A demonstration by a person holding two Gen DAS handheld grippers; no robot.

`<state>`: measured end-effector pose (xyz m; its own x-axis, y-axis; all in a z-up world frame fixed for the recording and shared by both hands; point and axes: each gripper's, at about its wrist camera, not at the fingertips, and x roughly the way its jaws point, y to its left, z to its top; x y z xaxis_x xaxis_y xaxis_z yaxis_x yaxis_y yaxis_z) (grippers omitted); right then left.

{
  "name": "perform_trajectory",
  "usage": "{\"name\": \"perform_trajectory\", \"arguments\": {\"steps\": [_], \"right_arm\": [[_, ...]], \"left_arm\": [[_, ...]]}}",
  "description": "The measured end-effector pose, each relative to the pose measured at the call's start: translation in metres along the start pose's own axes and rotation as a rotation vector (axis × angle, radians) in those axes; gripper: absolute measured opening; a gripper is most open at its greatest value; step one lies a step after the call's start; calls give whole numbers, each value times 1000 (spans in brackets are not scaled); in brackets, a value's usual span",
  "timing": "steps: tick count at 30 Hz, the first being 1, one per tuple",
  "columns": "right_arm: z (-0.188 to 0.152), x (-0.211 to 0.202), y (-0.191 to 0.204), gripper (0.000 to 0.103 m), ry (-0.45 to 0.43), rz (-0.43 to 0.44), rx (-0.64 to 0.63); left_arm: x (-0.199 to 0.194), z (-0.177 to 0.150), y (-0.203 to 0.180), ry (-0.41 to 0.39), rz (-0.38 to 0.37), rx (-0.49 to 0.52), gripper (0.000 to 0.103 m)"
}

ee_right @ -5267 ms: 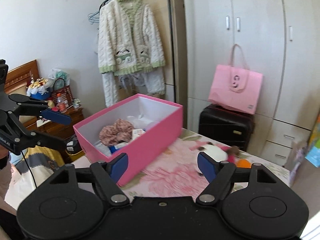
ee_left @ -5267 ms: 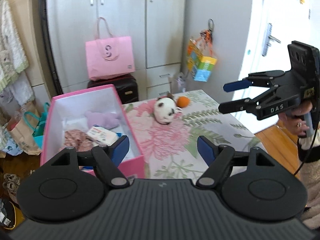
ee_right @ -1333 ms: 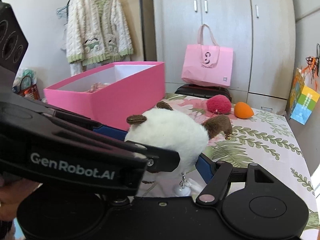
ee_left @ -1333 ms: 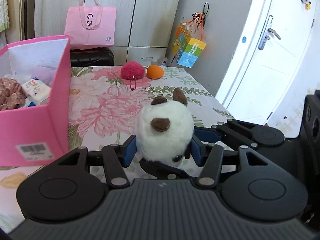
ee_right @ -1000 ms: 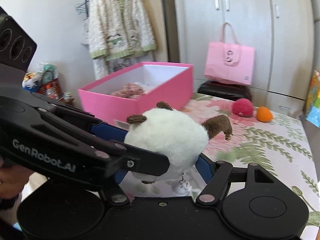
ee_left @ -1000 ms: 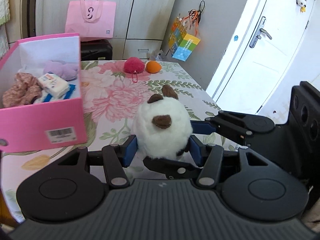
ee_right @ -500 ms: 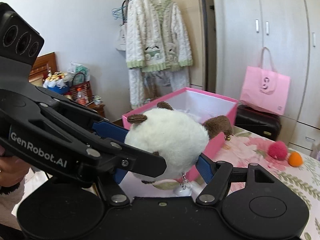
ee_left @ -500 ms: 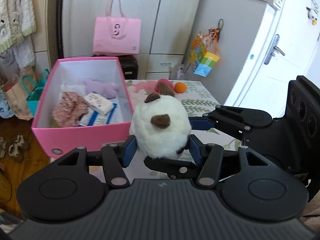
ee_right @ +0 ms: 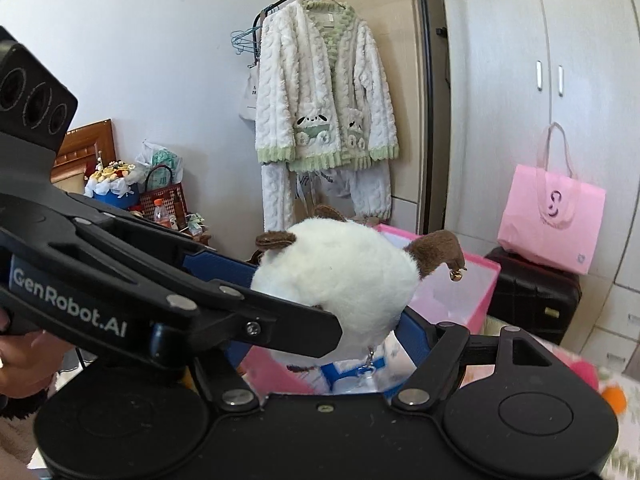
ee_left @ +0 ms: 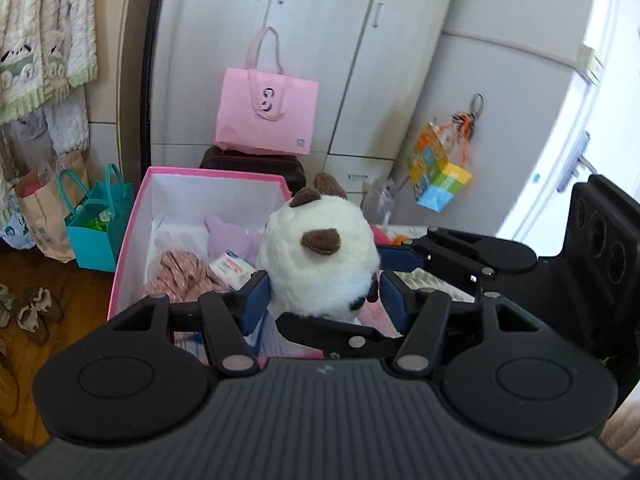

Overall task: Organize soft objects
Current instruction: 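Lift the white plush with the left tool and carry it over the shoebox, then lower the white plush into the shoebox and open the left tool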

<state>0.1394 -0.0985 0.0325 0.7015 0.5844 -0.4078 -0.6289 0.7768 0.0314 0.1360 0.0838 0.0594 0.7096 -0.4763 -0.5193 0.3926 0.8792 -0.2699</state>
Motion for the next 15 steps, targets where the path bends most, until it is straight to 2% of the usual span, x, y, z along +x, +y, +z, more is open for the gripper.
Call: {"name": "perform_trajectory", "arguments": {"steps": [3, 7, 15], "right_arm": [[11, 20, -18, 78, 32, 42, 45], [18, 44, -33, 78, 42, 62, 49], [29, 100, -66, 79, 126, 154, 97]], "left_arm": [[15, 8, 13, -15, 11, -28, 58], [36, 17, 31, -19, 19, -58, 59], [73, 29, 70, -14, 67, -152, 59]]}}
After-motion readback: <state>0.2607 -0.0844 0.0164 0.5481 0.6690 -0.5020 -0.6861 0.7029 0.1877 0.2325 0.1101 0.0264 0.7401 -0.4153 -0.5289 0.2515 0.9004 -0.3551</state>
